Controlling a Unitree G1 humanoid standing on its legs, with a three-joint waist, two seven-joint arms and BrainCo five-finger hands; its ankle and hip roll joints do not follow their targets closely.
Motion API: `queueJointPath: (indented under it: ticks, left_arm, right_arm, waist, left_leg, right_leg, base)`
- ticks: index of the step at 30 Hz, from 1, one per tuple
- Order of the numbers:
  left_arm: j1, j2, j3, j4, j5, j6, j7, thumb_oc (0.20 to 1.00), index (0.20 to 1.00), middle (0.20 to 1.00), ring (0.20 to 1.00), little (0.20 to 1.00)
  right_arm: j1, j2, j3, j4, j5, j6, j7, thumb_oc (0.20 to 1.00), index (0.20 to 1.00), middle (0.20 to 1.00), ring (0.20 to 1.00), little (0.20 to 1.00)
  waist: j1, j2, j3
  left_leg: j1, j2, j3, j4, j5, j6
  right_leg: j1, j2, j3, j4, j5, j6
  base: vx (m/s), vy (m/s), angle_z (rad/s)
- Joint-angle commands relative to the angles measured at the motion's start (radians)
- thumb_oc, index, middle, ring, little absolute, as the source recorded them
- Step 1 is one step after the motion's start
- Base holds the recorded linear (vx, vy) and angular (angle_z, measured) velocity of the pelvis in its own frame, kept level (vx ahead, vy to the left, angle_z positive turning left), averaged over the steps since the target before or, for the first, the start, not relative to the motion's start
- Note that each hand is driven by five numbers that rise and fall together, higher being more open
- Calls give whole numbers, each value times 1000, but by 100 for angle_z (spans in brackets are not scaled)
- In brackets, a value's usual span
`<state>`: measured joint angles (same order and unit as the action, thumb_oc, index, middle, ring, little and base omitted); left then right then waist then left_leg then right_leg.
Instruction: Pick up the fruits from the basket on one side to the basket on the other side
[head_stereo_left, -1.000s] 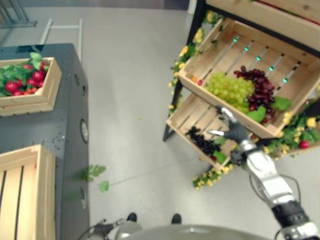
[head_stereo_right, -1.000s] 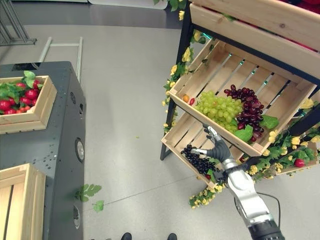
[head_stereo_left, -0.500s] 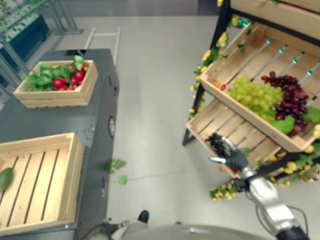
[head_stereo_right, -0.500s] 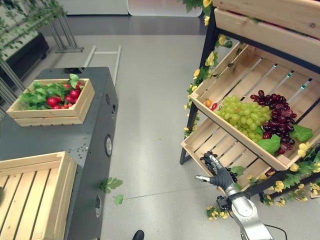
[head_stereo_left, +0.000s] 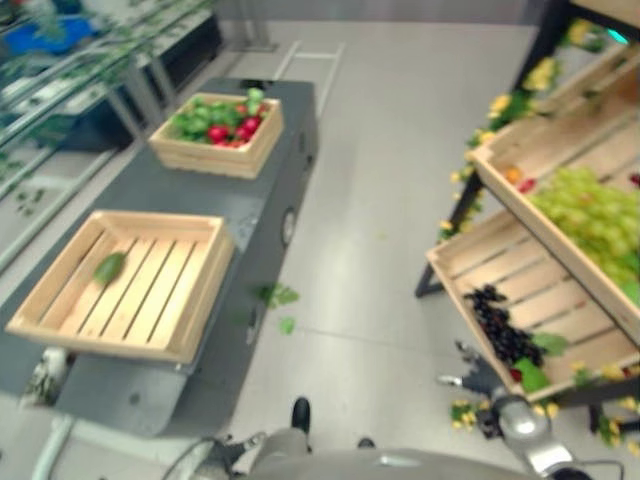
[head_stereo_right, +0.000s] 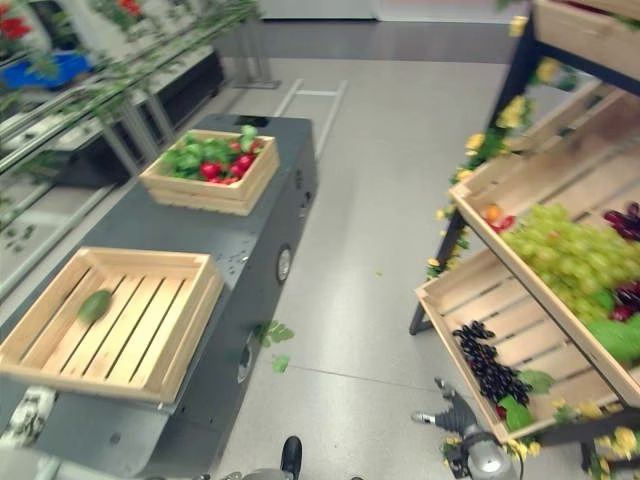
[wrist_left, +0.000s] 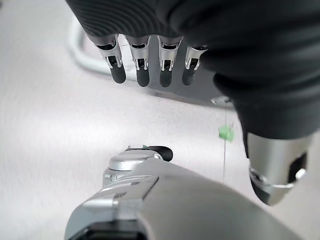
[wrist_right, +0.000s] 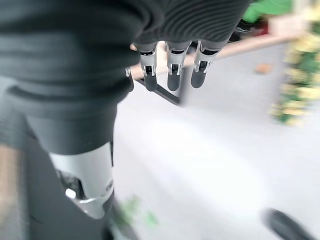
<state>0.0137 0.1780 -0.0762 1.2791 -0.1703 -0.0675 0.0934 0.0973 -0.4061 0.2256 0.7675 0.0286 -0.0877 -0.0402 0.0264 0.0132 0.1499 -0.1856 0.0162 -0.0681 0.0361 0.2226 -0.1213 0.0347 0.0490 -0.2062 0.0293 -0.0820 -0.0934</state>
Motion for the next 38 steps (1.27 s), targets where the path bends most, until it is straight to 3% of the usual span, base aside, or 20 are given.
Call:
queueJointPath:
  ticks: [1,3,4,6,8,15,18,19,20,21,22,23,24,25,26,27,28,29,31,38]
  left_arm:
    - [-2,-20,46,24,-97,-8,-41,1000,1000,1000,1000,1000]
    - [-1,-21,55,21,-112,-7,-46,1000,1000,1000,1000,1000]
    - [-1,-25,58,31,-108,-4,-55,1000,1000,1000,1000,1000]
    - [-8,-27,59,38,-101,0,-62,1000,1000,1000,1000,1000]
    - [-6,-34,52,47,-98,3,-73,1000,1000,1000,1000,1000]
    - [-2,-4,50,49,-101,6,-99,1000,1000,1000,1000,1000]
    - [-17,24,40,47,-86,14,-104,1000,1000,1000,1000,1000]
    - [-18,24,40,47,-86,14,-104,1000,1000,1000,1000,1000]
    - [-25,30,39,52,-81,16,-105,1000,1000,1000,1000,1000]
    - [-35,28,24,57,-78,17,-110,1000,1000,1000,1000,1000]
    - [-36,28,24,57,-78,17,-110,1000,1000,1000,1000,1000]
    - [-48,27,9,60,-79,22,-111,1000,1000,1000,1000,1000]
    - [-48,24,0,67,-61,22,-108,1000,1000,1000,1000,1000]
    - [-48,24,0,67,-60,22,-108,1000,1000,1000,1000,1000]
    - [-57,20,-6,78,-52,27,-108,1000,1000,1000,1000,1000]
    - [-57,20,-6,78,-52,26,-108,1000,1000,1000,1000,1000]
    - [-69,21,-17,85,-37,26,-107,1000,1000,1000,1000,1000]
    - [-68,18,-9,86,-46,28,-104,1000,1000,1000,1000,1000]
    - [-58,9,-6,92,-52,30,-103,1000,1000,1000,1000,1000]
    - [-34,-7,21,116,-75,41,-110,1000,1000,1000,1000,1000]
  right_arm:
    - [-17,15,-5,19,-13,-14,10,1000,1000,1000,1000,1000]
    - [-22,26,-1,40,-13,-11,12,1000,1000,1000,1000,1000]
    - [-39,52,2,138,-10,-3,9,1000,1000,1000,1000,1000]
    - [-39,77,-9,185,-1,3,5,1000,1000,1000,1000,1000]
    - [-52,103,-12,280,13,17,3,1000,1000,1000,1000,1000]
    - [-85,167,-29,469,50,46,17,1000,1000,1000,1000,1000]
    - [-88,185,-40,506,49,58,20,1000,1000,1000,1000,1000]
    - [-89,185,-40,506,49,58,20,1000,1000,1000,1000,1000]
    - [-89,195,-43,514,59,60,26,1000,1000,1000,1000,1000]
    - [-120,194,-63,580,62,80,22,1000,1000,1000,1000,1000]
    - [-121,194,-63,580,62,80,22,1000,1000,1000,1000,1000]
    - [-133,193,-67,579,70,80,17,1000,1000,1000,1000,1000]
    - [-131,196,-67,588,70,79,11,1000,1000,1000,1000,1000]
    - [-130,196,-66,588,71,79,11,1000,1000,1000,1000,1000]
    - [-133,199,-63,600,72,84,6,1000,1000,1000,1000,1000]
    - [-134,199,-63,600,72,84,6,1000,1000,1000,1000,1000]
    - [-136,195,-48,610,55,89,8,1000,1000,1000,1000,1000]
    - [-138,196,-44,620,41,100,8,1000,1000,1000,1000,1000]
    - [-139,196,-35,629,26,103,13,1000,1000,1000,1000,1000]
    - [-125,188,-43,629,15,107,23,1000,1000,1000,1000,1000]
  waist:
    - [2,-51,-12]
    - [3,-54,-22]
    - [-1,-53,-44]
    - [-17,-45,-71]
    - [-8,-43,-88]
    - [29,-69,-109]
    - [37,-70,-93]
    - [37,-70,-96]
    - [31,-73,-88]
    - [23,-68,-69]
    - [23,-67,-71]
    - [-9,-47,-56]
    - [-22,-45,-62]
    - [-22,-44,-61]
    - [-25,-54,-72]
    - [-26,-53,-70]
    - [-29,-68,-76]
    - [-18,-65,-84]
    - [-14,-65,-102]
    - [-7,-53,-136]
  left_leg:
    - [34,-15,45,128,-225,47]
    - [61,-26,56,116,-247,55]
    - [109,-35,113,99,-283,70]
    - [150,6,216,26,-280,70]
    - [162,6,207,-33,-252,65]
    - [196,-1,188,-48,-266,94]
    - [224,-7,149,-107,-244,121]
    - [219,-7,149,-108,-241,122]
    - [225,-7,141,-117,-240,128]
    - [246,-14,102,-123,-247,138]
    - [242,-13,101,-123,-243,138]
    - [249,-11,41,-120,-236,147]
    - [249,-12,25,-122,-237,146]
    - [252,-11,25,-122,-240,146]
    - [250,-18,5,-123,-245,138]
    - [252,-17,4,-123,-246,138]
    - [252,-33,-16,-122,-249,137]
    - [251,-32,-14,-116,-248,137]
    - [253,-31,-23,-116,-251,133]
    - [273,-25,-35,-119,-254,111]
  right_leg:
    - [-19,-67,3,-62,31,135]
    - [-20,-70,-18,-64,32,136]
    - [-24,-84,-74,-64,35,141]
    - [-25,-94,-137,-63,35,151]
    - [-19,-102,-168,-69,44,158]
    - [14,-127,-160,-22,24,164]
    - [-35,-159,-163,173,-18,171]
    - [-40,-159,-164,172,-14,171]
    - [-70,-169,-154,229,-10,179]
    - [-105,-177,-118,300,40,207]
    - [-107,-175,-119,295,46,206]
    - [-169,-122,35,373,66,226]
    - [-174,-77,81,334,30,215]
    - [-172,-76,82,334,27,214]
    - [-159,-81,114,208,9,202]
    - [-155,-80,112,203,10,201]
    - [-141,-89,152,81,43,192]
    - [-121,-101,142,79,47,202]
    - [-97,-81,155,57,39,193]
    - [-16,-81,124,-23,47,177]
  base:
    - [-113,-22,39]
    - [-33,15,39]
    - [-33,62,82]
    - [-33,65,97]
    - [54,105,134]
    - [73,135,42]
    - [22,147,19]
    - [-19,89,41]
    - [38,84,30]
    - [38,84,20]
    - [55,106,33]
    - [37,89,52]
    - [50,83,66]
    - [99,-20,74]
    - [73,-43,76]
    - [150,-79,77]
    - [103,-43,50]
    - [135,-72,38]
    - [93,-62,32]
    - [79,-70,7]
